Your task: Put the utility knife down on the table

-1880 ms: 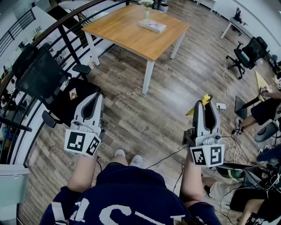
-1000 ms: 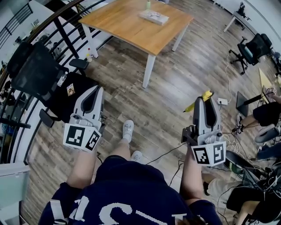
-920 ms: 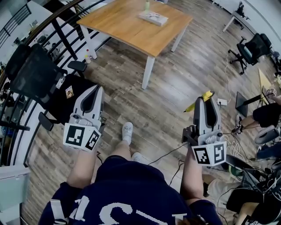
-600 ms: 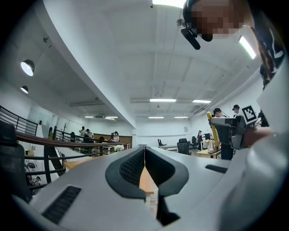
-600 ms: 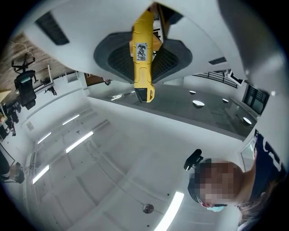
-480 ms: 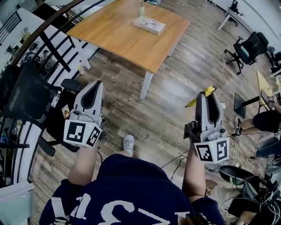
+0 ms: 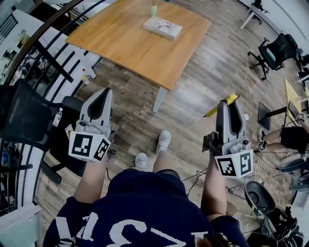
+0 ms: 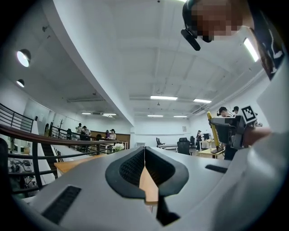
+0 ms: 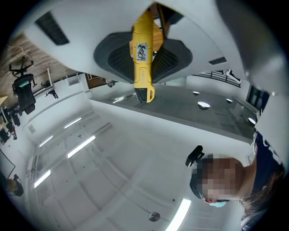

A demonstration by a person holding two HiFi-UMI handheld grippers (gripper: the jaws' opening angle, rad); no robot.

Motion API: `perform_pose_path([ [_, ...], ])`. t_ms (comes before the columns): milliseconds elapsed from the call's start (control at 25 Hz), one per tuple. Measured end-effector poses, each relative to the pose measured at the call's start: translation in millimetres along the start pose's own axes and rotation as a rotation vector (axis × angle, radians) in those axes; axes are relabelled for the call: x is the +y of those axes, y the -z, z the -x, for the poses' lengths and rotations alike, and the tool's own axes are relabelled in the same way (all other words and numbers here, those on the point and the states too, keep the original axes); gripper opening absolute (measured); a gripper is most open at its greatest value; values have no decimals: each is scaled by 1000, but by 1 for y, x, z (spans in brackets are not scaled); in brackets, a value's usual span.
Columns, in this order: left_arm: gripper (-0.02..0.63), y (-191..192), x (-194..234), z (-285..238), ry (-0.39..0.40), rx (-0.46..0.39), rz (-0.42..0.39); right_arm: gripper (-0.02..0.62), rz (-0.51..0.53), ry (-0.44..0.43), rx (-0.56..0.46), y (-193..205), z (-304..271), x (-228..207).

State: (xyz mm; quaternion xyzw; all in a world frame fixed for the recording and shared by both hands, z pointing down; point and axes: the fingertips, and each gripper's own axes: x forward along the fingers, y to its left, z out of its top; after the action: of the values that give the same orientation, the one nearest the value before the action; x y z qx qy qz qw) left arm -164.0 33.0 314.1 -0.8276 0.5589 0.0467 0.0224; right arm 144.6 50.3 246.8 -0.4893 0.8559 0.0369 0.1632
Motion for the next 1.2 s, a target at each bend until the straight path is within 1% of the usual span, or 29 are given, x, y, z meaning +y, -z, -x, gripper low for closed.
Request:
perform_pose_path([
  [200,15,0,24,-41,-66,-21,-9,129,-18,-75,-11,17,-66,-32],
  [440,15,-14,44,-116,-161,-52,-40,129,-30,-184,-38,14,-152,-90],
  [560,15,-18,51,-150,-204,-68,-46,129,-56,-215,-41,18,-188,-125],
  [720,15,-7,54,-184,-250,-43,-38,129,-91,-237,-24,33,-222,-162],
  [920,15,9,58,-222,-250,-7,-21,129,-136,-236,20,63,-249,-182],
  [1080,15,11,66,-259,-215,-3,-33,129,-142,-223,51,77,-273,-188],
  [1200,15,11,81,-291,-188,-10,-39,129,-128,-203,64,84,-296,-196],
])
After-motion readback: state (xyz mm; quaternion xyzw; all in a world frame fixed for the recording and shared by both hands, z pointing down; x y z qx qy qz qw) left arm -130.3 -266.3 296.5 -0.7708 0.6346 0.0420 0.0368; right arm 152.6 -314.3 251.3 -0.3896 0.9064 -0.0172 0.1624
